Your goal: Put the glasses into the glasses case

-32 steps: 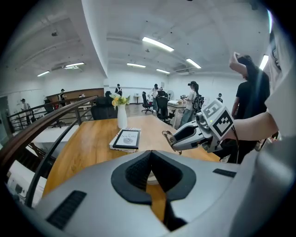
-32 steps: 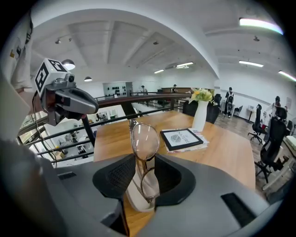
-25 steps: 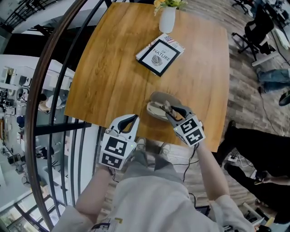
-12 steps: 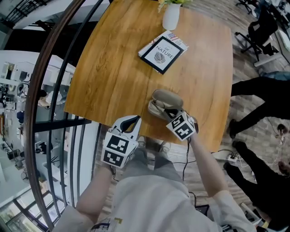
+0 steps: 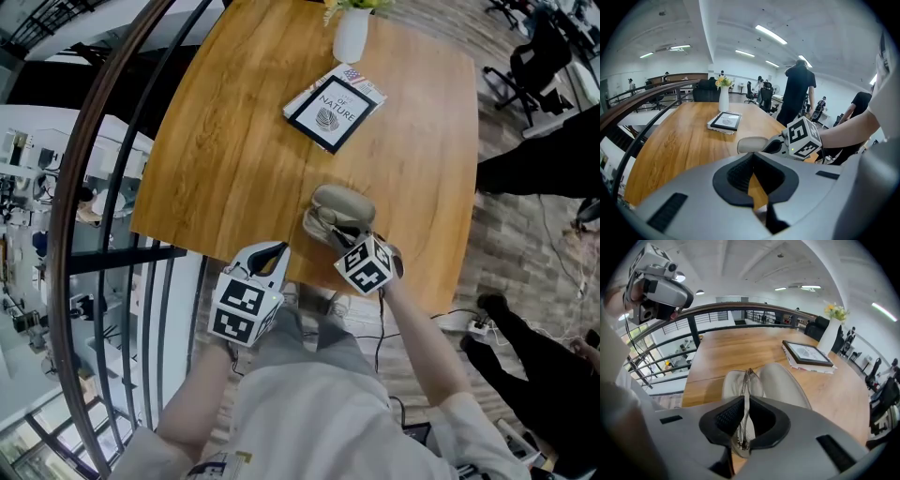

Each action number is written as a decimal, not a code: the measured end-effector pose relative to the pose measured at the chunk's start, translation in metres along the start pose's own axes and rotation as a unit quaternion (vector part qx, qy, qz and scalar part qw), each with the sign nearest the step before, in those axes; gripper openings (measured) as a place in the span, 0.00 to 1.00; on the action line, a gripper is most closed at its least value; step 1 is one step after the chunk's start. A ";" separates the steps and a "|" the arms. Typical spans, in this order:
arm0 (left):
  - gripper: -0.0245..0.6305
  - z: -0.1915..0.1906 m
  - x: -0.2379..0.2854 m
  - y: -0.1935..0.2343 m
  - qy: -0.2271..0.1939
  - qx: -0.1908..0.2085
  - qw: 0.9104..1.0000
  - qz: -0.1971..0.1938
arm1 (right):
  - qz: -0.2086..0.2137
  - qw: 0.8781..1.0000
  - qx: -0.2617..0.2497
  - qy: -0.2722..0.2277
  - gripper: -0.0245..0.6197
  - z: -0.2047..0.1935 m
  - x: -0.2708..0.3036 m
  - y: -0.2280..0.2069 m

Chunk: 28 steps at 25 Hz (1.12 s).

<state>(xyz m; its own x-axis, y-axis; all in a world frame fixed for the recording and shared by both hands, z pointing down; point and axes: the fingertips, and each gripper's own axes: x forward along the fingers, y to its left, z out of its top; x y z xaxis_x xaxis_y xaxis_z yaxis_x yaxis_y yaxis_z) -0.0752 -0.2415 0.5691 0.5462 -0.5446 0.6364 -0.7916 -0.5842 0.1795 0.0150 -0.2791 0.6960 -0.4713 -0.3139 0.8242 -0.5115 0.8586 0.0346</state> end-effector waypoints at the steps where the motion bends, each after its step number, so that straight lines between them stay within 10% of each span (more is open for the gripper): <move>1: 0.06 -0.001 -0.001 -0.001 0.001 -0.002 1.000 -0.001 | -0.013 1.000 -0.007 -0.002 0.13 0.001 0.000 0.000; 15: 0.06 -0.012 -0.011 -0.001 -0.002 -0.022 1.000 -0.003 | -0.063 0.997 -0.026 0.028 0.20 -0.006 0.013 -0.004; 28: 0.06 -0.024 -0.012 -0.003 0.003 -0.022 1.000 -0.010 | 0.051 0.986 -0.153 0.045 0.19 -0.015 0.013 0.032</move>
<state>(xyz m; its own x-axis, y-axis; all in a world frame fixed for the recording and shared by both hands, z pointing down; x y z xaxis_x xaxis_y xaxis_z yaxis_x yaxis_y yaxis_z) -0.0856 -0.2186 0.5784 0.5610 -0.5286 0.6371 -0.7915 -0.5679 0.2258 0.0034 -0.2493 0.7163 -0.4368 -0.1951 0.8781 -0.2171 0.9702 0.1076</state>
